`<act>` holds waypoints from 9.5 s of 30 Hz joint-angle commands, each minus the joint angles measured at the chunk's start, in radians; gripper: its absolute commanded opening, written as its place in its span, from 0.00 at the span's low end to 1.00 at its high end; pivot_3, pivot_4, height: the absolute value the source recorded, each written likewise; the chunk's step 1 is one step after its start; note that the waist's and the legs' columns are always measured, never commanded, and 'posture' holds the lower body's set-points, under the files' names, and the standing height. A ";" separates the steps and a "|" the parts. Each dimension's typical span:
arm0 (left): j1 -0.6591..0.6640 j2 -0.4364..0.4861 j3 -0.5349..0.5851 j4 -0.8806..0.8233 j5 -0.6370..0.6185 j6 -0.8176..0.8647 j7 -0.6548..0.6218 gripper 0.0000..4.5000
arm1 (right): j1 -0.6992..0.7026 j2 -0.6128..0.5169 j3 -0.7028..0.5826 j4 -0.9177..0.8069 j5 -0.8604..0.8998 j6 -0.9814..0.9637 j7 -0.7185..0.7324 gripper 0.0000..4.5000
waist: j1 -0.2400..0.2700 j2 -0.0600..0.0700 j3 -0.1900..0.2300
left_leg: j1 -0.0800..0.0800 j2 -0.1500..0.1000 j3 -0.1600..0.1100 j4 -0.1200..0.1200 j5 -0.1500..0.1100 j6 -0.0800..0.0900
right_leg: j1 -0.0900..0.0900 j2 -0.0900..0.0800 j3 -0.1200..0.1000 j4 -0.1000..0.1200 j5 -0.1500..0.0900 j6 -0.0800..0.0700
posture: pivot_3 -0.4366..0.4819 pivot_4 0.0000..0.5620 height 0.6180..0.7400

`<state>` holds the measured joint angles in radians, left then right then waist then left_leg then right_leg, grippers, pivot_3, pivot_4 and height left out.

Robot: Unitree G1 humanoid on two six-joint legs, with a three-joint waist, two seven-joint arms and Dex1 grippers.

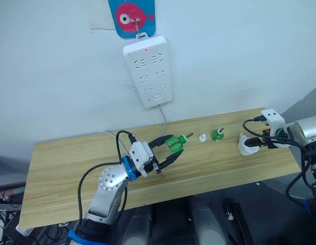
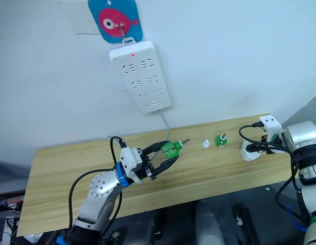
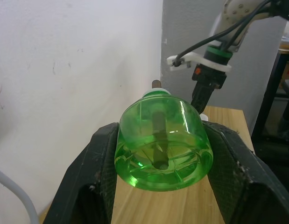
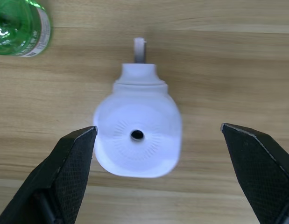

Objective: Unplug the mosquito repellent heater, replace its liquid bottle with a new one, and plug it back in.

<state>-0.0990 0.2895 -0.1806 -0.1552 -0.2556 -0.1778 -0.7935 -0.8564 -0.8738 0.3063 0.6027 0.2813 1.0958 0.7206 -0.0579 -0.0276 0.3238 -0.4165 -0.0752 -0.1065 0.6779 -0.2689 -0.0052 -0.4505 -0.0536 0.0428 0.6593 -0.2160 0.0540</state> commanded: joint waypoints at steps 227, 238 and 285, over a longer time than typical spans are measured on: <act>-0.069 0.107 -0.015 -0.126 -0.207 0.171 -0.246 0.50 | 0.508 -0.246 -0.336 -0.651 1.269 0.215 -0.024 0.45 | 0.007 0.012 0.022 | -0.008 0.000 -0.001 0.002 -0.002 0.004 | -0.002 0.000 -0.002 -0.010 0.005 0.005 | 0.39 0.58 1.00; -0.066 0.134 -0.008 -0.172 -0.242 0.228 -0.267 0.50 | 0.348 0.031 -0.353 -0.506 1.077 0.238 -0.023 0.01 | 0.007 0.012 0.021 | -0.008 0.000 0.000 0.002 -0.002 0.003 | -0.003 0.000 -0.001 -0.009 0.005 0.005 | 0.42 0.58 1.00; -0.094 0.097 0.010 -0.114 -0.214 0.235 -0.255 0.50 | 0.191 -0.009 -0.221 -0.779 1.586 0.177 -0.432 0.01 | 0.001 0.012 0.021 | -0.009 0.000 -0.001 0.003 -0.002 0.004 | -0.003 0.000 -0.002 -0.008 0.005 0.005 | 0.38 0.62 1.00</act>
<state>-0.1984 0.3910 -0.1682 -0.2549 -0.4643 0.0788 -1.0409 -0.6520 -0.9014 0.0719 -0.1725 1.9234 1.3057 0.3293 -0.0571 -0.0156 0.3453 -0.4254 -0.0751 -0.1076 0.6806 -0.2705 -0.0014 -0.4537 -0.0540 0.0409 0.6507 -0.2107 0.0586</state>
